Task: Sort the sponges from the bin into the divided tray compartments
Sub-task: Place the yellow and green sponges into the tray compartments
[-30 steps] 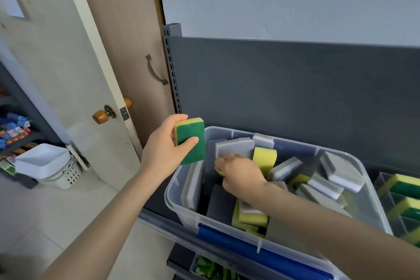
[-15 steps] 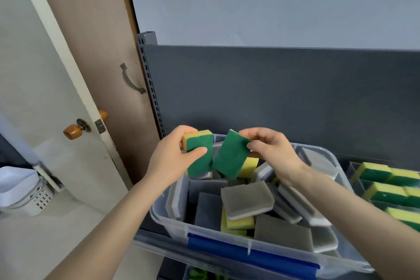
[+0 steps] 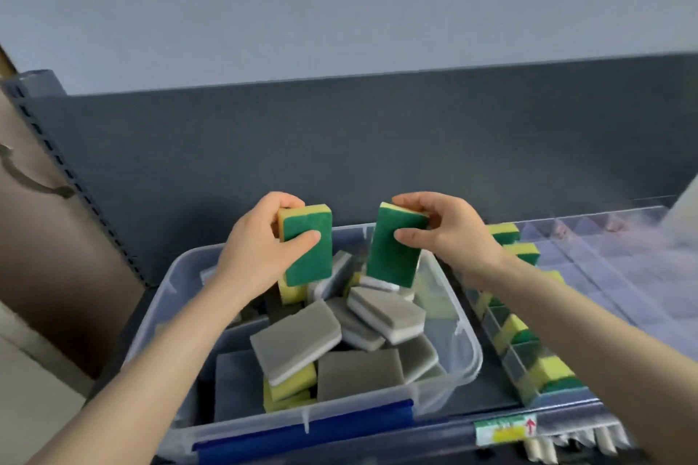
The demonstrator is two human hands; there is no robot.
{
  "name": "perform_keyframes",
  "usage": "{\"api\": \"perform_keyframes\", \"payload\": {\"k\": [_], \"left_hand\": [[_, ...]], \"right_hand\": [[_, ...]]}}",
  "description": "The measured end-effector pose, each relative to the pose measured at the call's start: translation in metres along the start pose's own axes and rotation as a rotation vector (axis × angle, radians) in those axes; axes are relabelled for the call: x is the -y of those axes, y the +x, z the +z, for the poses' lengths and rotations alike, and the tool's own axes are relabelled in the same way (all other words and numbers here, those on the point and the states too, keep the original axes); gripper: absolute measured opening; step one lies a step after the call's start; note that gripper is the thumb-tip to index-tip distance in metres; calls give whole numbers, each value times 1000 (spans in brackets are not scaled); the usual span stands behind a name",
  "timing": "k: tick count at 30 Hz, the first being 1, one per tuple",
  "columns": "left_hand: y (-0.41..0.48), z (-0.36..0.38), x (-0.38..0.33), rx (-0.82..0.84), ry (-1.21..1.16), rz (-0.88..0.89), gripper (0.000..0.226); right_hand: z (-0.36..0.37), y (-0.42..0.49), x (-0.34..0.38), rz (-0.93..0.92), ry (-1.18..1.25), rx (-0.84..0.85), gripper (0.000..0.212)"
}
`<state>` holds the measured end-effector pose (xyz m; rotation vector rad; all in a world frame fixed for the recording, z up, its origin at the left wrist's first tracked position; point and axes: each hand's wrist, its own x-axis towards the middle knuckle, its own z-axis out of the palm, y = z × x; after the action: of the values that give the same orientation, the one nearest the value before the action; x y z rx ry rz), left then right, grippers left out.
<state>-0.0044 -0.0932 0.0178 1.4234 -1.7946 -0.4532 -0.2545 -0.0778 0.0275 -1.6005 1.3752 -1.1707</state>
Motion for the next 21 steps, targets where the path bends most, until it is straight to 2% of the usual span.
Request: {"api": "perform_keyframes", "payload": {"k": [4,10,16,21], "left_hand": [[17,32,-38,51,-15,94,36],[29,86,-87,97,-51,150,28],[40,155,-149,106,-22,157,25],[50,210,-195,83,48,138,30]], "right_hand": [[-55,-8,-12,20,-59,-96,42],[-128,-12,-33,25,-75,-136,31],[-214,-7,-64,39,-103,-108,21],[-278,2,-97,23,-123,-100,22]]}}
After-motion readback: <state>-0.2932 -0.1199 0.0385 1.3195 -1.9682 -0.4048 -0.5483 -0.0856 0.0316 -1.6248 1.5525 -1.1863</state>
